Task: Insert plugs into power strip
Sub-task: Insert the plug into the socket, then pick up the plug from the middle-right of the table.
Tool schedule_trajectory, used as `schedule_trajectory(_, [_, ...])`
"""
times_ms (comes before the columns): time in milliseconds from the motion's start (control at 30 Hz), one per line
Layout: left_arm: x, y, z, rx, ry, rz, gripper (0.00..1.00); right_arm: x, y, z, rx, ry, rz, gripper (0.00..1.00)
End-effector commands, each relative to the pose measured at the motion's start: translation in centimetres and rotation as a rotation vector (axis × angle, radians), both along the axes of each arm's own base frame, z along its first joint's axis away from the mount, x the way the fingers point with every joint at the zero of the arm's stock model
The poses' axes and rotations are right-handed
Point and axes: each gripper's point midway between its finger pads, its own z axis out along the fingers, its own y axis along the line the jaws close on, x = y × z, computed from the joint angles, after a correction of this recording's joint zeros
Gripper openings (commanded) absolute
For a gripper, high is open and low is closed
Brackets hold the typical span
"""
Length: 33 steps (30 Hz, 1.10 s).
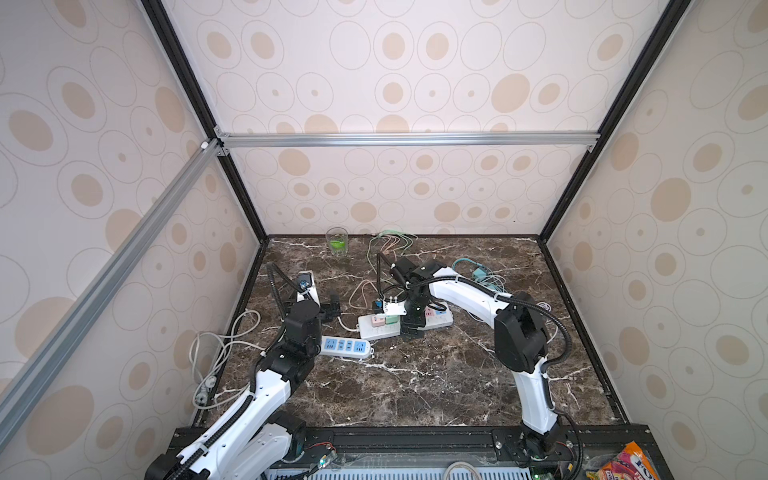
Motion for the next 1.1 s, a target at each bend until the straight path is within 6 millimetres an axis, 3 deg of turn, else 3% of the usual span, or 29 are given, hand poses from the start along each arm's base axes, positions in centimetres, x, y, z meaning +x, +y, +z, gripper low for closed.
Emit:
schedule_trajectory(0, [0.6,0.0,2.0,-0.046,-0.031,0.014,0.99,-1.2,-1.7,1.1,0.012,0.032,0.035,1.00])
schedule_trajectory(233, [1.0,-0.4,1.7,-0.053,-0.001,0.005,0.98,-2.5,-4.0,2.1,0.013,0.076,0.078,1.00])
schedule_trajectory(467, [1.2,-0.2,1.6,-0.117,-0.002,0.044,0.98,-2.1,-6.1,6.3,0.175,0.047,-0.053,1.00])
schedule_trajectory(533, [1.5,-0.7,1.7,-0.127,0.001,0.019,0.98,-0.9,-6.6,7.6,0.264,-0.004,-0.162,1.00])
schedule_trajectory(633, [2.0,-1.7,1.5,-0.149,0.012,-0.022,0.98,3.9,-8.5,9.8,0.408,-0.152,-0.496,1.00])
schedule_trajectory(800, [3.3,-2.6,0.4,-0.182,0.069,-0.028,0.98,9.2,-15.8,12.0,0.627,-0.211,-1.094,1.00])
schedule_trajectory(867, [3.8,-3.1,0.4,-0.193,0.075,-0.042,0.98,10.6,-19.5,11.3,0.677,-0.194,-1.333,1.00])
schedule_trajectory(933, [4.0,-3.4,0.5,-0.200,0.073,-0.052,0.99,11.5,-24.5,9.7,0.678,-0.191,-1.615,1.00])
schedule_trajectory(1000, [4.0,-3.6,0.5,-0.204,0.069,-0.065,0.98,11.4,-29.4,7.5,0.660,-0.147,-1.858,1.00])
schedule_trajectory(1067, [3.9,-3.8,0.6,-0.200,0.062,-0.080,0.98,10.9,-33.0,5.6,0.631,-0.081,-2.020,0.99])
